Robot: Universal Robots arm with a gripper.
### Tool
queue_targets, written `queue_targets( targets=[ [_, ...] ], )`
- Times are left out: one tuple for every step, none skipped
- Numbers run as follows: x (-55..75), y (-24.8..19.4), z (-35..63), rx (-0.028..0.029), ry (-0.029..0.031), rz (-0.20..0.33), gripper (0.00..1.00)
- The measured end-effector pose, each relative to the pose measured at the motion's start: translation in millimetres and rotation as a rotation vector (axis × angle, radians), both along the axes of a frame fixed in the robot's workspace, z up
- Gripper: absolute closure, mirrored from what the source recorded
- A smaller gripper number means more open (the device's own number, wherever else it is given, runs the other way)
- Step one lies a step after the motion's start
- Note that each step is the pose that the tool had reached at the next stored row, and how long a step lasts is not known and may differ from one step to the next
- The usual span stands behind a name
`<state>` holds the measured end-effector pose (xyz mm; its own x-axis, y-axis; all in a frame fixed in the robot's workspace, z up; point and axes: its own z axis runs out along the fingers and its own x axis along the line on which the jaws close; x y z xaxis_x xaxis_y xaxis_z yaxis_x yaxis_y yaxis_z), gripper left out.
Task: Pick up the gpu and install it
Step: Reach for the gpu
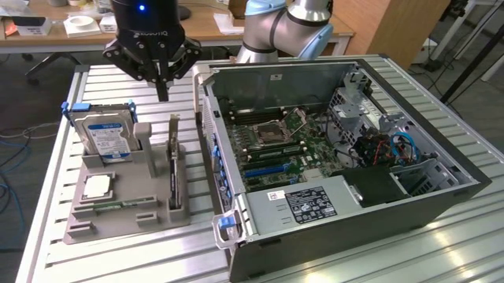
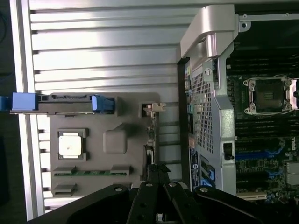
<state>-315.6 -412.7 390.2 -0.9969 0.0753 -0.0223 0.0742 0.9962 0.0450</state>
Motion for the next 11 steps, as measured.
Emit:
queue_targets(
  targets=[
    [-0.5,-0.2,0.0,0.0,-0.0001,0.0,0.9],
    [-1.0,-0.4,0.0,0.0,-0.0001,0.0,0.9],
    [-1.5,-0.5,0.0,0.0,-0.0001,0.0,0.9],
    [-2.0,-0.7,0.0,0.0,-0.0001,0.0,0.9],
    [-2.5,-0.9,0.0,0.0,-0.0001,0.0,0.9],
    [-2.9,-1.1,0.0,0.0,-0.0001,0.0,0.9],
    [-3.4,-1.3,0.0,0.0001,-0.0001,0.0,0.9],
    [-3.8,-1.5,0.0,0.0,0.0,0.0,0.9],
    [-4.2,-1.7,0.0,0.0,-0.0001,0.0,0.9],
    [-4.6,-1.9,0.0,0.0,0.0,0.0,0.9],
    [-5.0,-2.2,0.0,0.0,0.0,0.0,0.9]
  ],
)
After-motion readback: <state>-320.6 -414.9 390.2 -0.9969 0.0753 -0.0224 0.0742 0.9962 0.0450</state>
